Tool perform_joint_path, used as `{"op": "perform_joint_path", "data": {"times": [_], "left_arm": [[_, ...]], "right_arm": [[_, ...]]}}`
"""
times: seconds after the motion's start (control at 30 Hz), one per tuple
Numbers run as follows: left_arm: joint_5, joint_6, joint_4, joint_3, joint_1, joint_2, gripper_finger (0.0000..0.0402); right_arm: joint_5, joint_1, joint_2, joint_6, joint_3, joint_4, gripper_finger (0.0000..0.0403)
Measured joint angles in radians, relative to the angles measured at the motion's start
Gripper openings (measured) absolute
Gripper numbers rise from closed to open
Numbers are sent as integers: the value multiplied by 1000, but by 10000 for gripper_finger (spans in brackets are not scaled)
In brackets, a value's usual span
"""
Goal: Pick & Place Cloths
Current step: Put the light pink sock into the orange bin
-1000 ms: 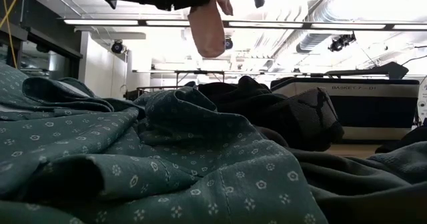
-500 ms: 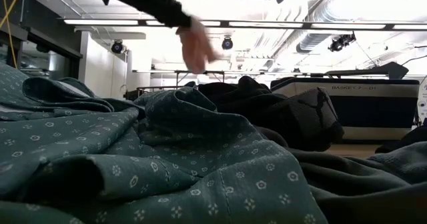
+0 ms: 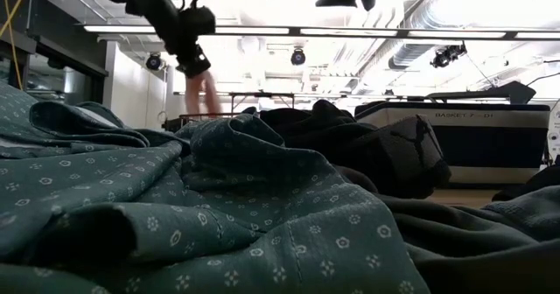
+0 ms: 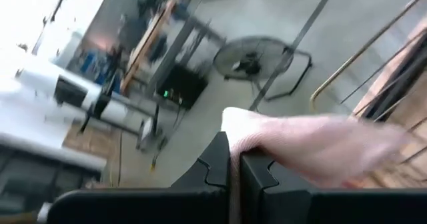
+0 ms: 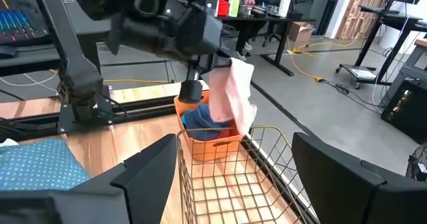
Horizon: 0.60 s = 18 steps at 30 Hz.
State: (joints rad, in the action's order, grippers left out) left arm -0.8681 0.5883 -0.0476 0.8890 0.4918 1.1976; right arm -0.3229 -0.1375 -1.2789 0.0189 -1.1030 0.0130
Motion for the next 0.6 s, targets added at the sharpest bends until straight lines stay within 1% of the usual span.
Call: {"op": "perform_joint_path", "data": {"times": [0.13,0.3,0.4,0.47,0.6], "left_arm": [[1,-68,-73,0,68,0,0],[-2,-197,-255,0,151,0,0],[-38,-285,-352,0,195,0,0],[-57,-335,-395,0,227,-4,0],[-61,-420,-451,0,268,-16,0]], "right_arm": [[0,0,0,0,0,-1,288],[0,0,0,0,0,6,288],[0,0,0,-9,0,14,288],[0,0,0,-21,0,17,288],[0,0,0,-23,0,24,288]]}}
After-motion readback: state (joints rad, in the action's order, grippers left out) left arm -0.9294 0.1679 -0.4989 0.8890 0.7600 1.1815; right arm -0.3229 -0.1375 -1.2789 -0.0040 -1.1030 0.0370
